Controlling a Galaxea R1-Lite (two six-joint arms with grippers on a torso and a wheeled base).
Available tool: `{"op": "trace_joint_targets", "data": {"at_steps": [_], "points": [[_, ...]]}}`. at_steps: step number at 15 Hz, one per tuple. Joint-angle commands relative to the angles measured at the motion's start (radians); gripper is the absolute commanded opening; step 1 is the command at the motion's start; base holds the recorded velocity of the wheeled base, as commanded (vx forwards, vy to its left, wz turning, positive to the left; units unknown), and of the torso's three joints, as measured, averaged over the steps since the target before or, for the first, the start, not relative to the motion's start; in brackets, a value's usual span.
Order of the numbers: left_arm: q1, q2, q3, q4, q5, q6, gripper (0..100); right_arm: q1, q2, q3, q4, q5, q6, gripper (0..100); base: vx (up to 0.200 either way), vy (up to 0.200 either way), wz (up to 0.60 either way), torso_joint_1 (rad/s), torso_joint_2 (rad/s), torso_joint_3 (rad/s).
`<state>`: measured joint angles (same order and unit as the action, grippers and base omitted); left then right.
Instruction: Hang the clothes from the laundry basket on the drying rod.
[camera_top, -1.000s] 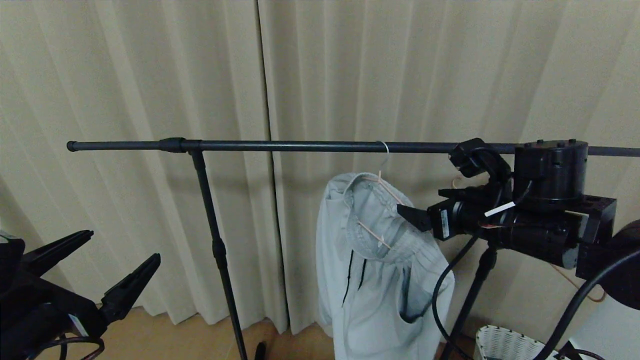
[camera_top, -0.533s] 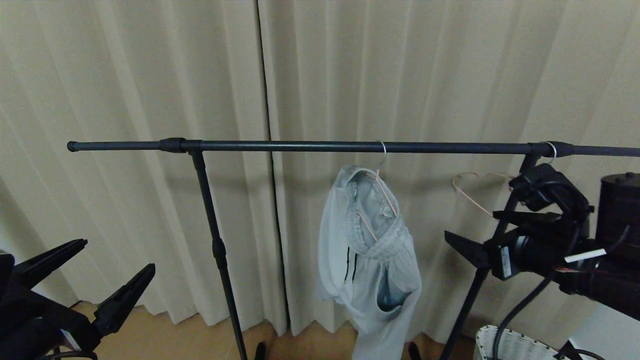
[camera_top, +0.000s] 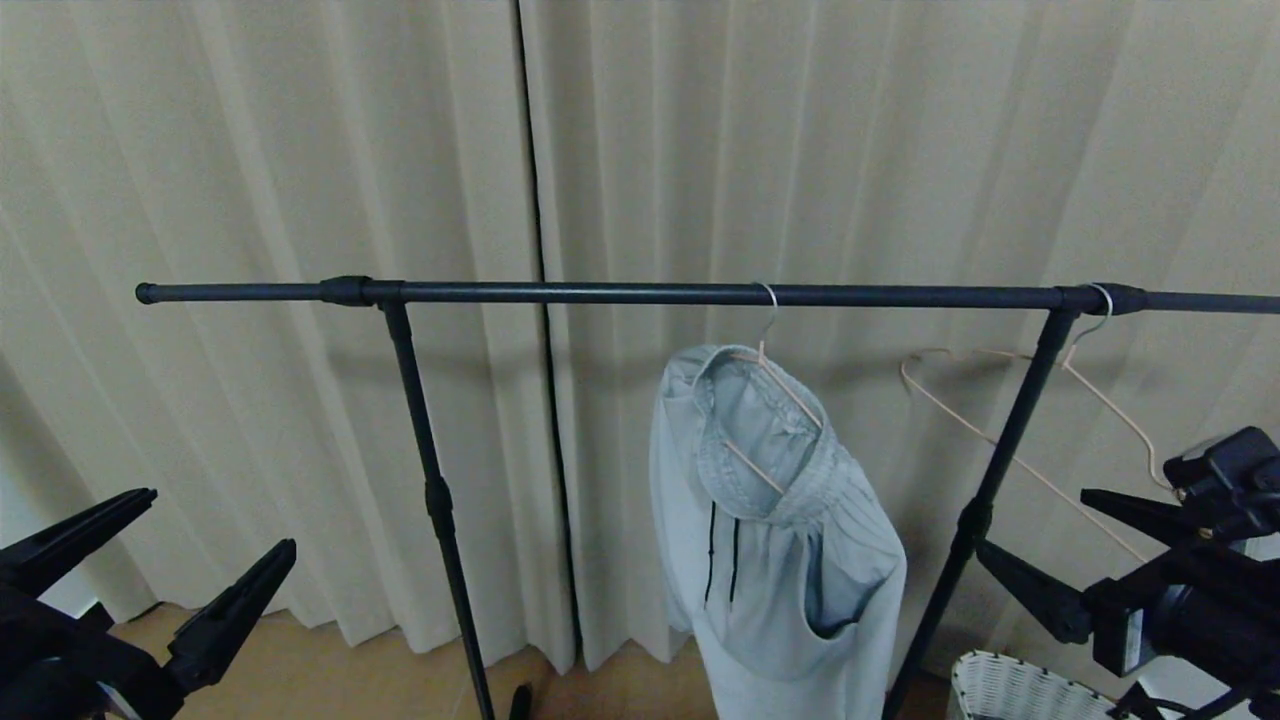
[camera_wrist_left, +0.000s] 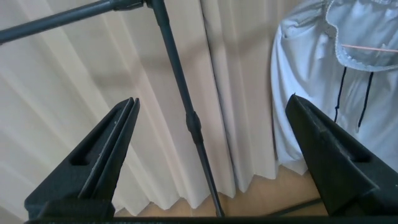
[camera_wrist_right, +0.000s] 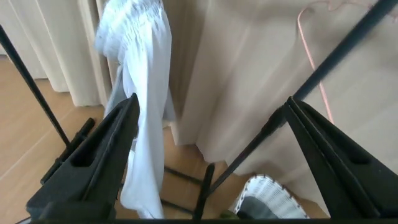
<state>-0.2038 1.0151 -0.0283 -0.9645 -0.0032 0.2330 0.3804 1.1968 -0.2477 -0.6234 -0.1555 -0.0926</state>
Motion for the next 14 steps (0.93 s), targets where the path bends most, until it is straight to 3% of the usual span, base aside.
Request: {"op": "trace_joint_targets", "data": {"at_steps": [1, 4, 11, 14], "points": [[0.000, 0.000, -0.001, 0.000, 0.000, 0.000, 100, 0.000, -0.031, 0.059, -0.030, 0.001, -0.001, 100, -0.200, 0.000, 0.00, 0.002, 0.01, 0.002], [0.000, 0.003, 0.001, 0.000, 0.000, 0.000, 100, 0.000, -0.026, 0.090, -0.056, 0.002, 0.001, 100, -0.200, 0.000, 0.00, 0.015, 0.00, 0.002], [-0.002, 0.002, 0.004, 0.000, 0.000, 0.000, 100, 0.000, -0.022, 0.139, -0.053, 0.002, -0.009, 100, 0.000, 0.000, 0.00, 0.000, 0.00, 0.000], [-0.002, 0.005, 0.005, 0.000, -0.001, 0.000, 100, 0.000, -0.023, 0.139, -0.053, -0.001, -0.055, 100, 0.000, 0.000, 0.00, 0.000, 0.00, 0.000]]}}
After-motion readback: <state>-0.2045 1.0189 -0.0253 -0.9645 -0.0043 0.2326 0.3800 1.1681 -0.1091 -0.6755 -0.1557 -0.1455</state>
